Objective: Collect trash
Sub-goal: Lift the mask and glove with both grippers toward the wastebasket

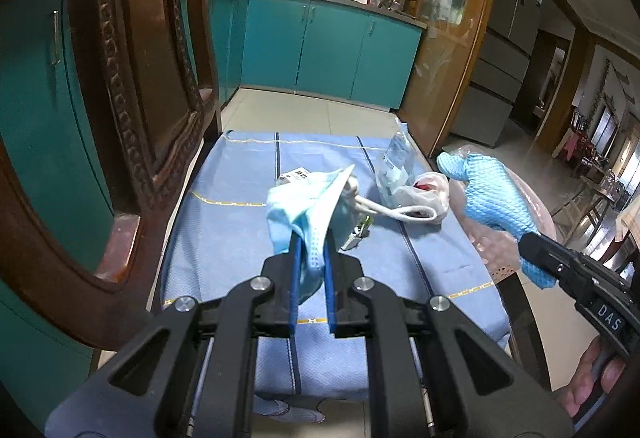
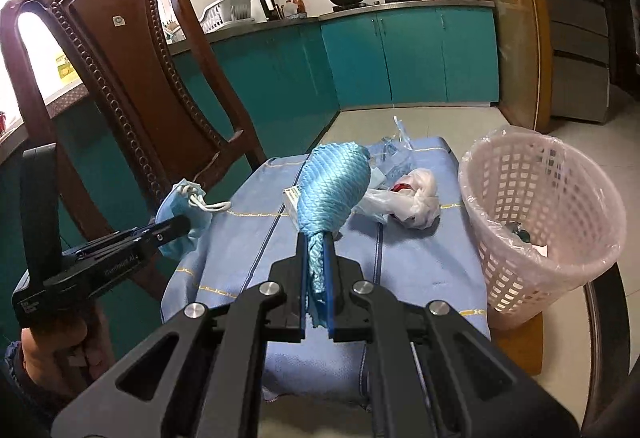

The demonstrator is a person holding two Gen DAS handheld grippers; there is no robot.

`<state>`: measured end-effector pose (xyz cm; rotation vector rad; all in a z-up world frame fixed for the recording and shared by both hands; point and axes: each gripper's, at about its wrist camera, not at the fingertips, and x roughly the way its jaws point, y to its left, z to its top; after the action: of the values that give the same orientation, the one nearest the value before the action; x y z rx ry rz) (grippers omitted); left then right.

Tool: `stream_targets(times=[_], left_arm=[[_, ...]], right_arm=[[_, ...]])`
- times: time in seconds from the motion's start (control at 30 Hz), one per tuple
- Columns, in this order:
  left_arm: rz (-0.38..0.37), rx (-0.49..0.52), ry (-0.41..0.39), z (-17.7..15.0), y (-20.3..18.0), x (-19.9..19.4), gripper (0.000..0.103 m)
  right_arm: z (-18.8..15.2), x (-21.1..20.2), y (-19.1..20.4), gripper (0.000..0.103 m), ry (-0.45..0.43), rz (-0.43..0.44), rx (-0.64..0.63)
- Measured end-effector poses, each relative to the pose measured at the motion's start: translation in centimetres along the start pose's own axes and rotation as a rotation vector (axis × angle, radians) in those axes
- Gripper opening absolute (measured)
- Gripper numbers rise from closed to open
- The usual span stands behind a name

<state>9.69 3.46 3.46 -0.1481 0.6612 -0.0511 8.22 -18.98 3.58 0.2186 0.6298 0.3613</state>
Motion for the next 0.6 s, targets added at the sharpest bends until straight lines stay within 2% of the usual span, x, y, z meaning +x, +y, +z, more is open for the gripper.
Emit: stream_targets(times=[0.43,0.6], left_arm=[[0.007,0.002,0.011,0.4,0.2,0.2,0.011],[0.019,0.008,0.021,0.2,0.1,0.5,0.011]], right_arm=[[-0.1,0.3,0.2,0.008,0.012,-0.003,-0.011],[0.8,-0.3,-0.9,0.008,-0.028,-0.038,-0.003]])
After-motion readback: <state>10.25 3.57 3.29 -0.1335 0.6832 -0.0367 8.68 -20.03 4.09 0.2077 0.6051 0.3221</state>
